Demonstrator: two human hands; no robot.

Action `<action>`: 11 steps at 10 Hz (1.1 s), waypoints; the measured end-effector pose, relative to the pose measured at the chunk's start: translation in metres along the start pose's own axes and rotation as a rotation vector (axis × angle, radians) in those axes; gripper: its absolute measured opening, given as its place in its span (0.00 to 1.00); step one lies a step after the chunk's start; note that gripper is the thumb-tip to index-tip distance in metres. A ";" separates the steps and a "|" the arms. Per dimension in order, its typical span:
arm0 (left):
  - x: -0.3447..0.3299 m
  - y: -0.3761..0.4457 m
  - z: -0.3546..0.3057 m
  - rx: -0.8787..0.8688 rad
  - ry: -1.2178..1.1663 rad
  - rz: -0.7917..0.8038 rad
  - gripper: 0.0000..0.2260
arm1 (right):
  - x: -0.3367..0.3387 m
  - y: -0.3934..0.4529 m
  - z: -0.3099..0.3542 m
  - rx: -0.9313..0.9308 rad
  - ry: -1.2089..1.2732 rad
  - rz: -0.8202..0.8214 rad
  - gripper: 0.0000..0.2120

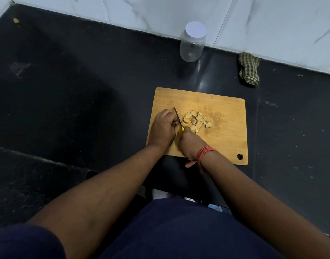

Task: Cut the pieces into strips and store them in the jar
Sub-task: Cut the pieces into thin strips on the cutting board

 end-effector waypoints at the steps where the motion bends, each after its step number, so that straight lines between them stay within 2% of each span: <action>1: -0.001 -0.001 0.001 -0.008 0.005 -0.012 0.04 | -0.008 -0.006 -0.011 -0.001 -0.023 0.028 0.18; 2: -0.002 -0.001 0.003 -0.010 0.014 -0.018 0.04 | -0.012 -0.010 -0.027 -0.036 -0.075 0.051 0.18; 3: -0.002 -0.002 0.000 -0.018 0.033 -0.004 0.04 | -0.015 -0.016 -0.041 -0.044 -0.041 0.118 0.23; 4: -0.002 -0.003 0.001 -0.021 0.050 0.002 0.03 | -0.016 -0.021 -0.052 -0.018 -0.050 0.120 0.22; 5: -0.003 -0.003 0.000 -0.022 0.066 0.019 0.02 | -0.014 -0.029 -0.064 0.028 -0.095 0.092 0.18; 6: -0.002 -0.004 -0.001 -0.033 0.084 0.028 0.01 | -0.009 -0.037 -0.067 0.072 -0.001 0.088 0.14; 7: -0.003 -0.003 -0.002 -0.036 0.068 0.044 0.02 | -0.007 -0.037 -0.064 0.119 0.028 0.059 0.15; 9: 0.003 -0.008 -0.007 -0.046 0.111 0.055 0.04 | -0.005 -0.036 -0.057 0.097 0.179 0.109 0.06; 11: 0.009 -0.020 0.002 -0.039 0.213 0.062 0.06 | -0.008 -0.034 -0.052 0.064 0.234 0.134 0.06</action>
Point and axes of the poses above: each hand's wrist, its own y-axis towards the middle knuckle, its own x-axis out of the back of the hand, z = x × y, the point moved 3 cm from there along y, towards the middle knuckle, and after that the axes turned 4 degrees about z, right-handed, at the moved point
